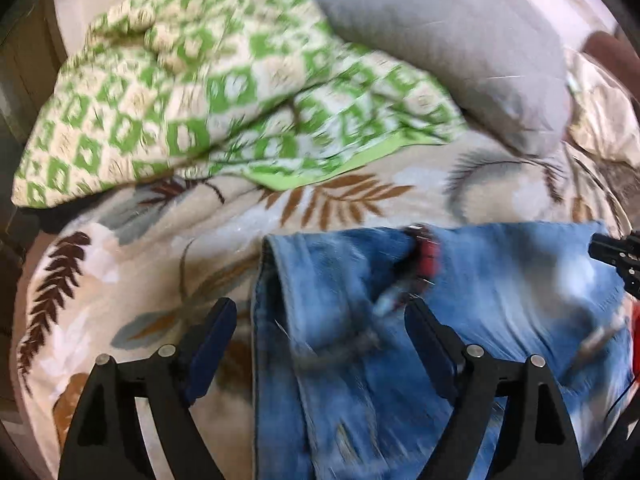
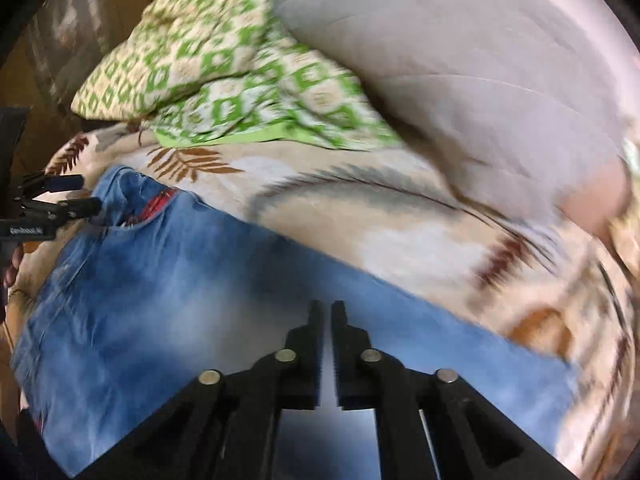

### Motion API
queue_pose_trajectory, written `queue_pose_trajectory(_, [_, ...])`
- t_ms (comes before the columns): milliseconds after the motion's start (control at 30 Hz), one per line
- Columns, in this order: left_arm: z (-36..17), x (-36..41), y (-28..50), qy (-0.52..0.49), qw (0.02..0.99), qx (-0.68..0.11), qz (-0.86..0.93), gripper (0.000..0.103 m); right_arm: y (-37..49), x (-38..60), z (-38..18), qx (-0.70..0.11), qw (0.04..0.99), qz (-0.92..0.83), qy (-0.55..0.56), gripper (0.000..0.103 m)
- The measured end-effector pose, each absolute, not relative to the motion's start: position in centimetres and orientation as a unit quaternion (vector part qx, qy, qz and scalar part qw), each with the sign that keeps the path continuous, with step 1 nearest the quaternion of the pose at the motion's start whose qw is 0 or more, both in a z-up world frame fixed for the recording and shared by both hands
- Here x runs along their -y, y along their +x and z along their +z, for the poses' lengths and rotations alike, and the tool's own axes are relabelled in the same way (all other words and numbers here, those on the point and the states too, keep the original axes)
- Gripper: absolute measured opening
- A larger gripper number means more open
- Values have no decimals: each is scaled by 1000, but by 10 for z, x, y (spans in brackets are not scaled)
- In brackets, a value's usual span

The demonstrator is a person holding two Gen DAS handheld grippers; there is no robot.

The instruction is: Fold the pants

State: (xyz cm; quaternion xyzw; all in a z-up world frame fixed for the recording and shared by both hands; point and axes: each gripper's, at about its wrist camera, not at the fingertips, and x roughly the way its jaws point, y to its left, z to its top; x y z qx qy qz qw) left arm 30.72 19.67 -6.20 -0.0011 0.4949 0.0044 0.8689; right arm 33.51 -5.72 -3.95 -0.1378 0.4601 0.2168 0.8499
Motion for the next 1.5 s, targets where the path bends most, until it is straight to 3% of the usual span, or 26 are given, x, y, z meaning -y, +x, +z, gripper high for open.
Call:
queue_pose_trajectory(33, [-56, -190, 298, 1, 871, -490, 2, 95, 327, 73, -35, -461, 853, 209, -129, 71])
queue_pose_trajectory(67, [-51, -181, 291, 1, 872, -490, -2, 98, 313, 99, -27, -456, 862, 192, -106, 92])
queue_pose_trajectory(100, [-47, -171, 283, -2, 870, -493, -9, 99, 300, 117, -19, -443, 874, 179, -89, 103])
queue_pose_trajectory(333, [-35, -102, 235, -16, 870, -491, -41, 99, 217, 225, -8, -439, 889, 130, 28, 103])
queue_pose_trajectory(800, [-17, 54, 175, 55, 876, -456, -147, 99, 113, 334, 6, -386, 919, 65, 52, 103])
queue_pose_trajectory(967, [39, 58, 142, 31, 935, -316, -159, 103, 60, 366, 52, -226, 971, 27, 78, 103])
queue_pose_trajectory(1033, [36, 67, 161, 37, 920, -356, -160, 103, 64, 375, 60, -225, 970, 29, 86, 103])
queue_pose_trajectory(1133, [27, 82, 185, 71, 915, -372, -137, 103, 100, 386, 51, -334, 934, 58, 110, 103])
queue_pose_trajectory(1267, [12, 96, 215, 100, 902, -399, -130, 103, 134, 392, 36, -359, 919, 72, 146, 103])
queue_pose_trajectory(1367, [3, 106, 235, 116, 892, -416, -135, 103, 157, 386, 32, -366, 918, 73, 135, 103])
queue_pose_trajectory(1500, [-16, 117, 271, 142, 881, -433, -130, 103, 166, 366, 37, -301, 951, 45, 60, 103])
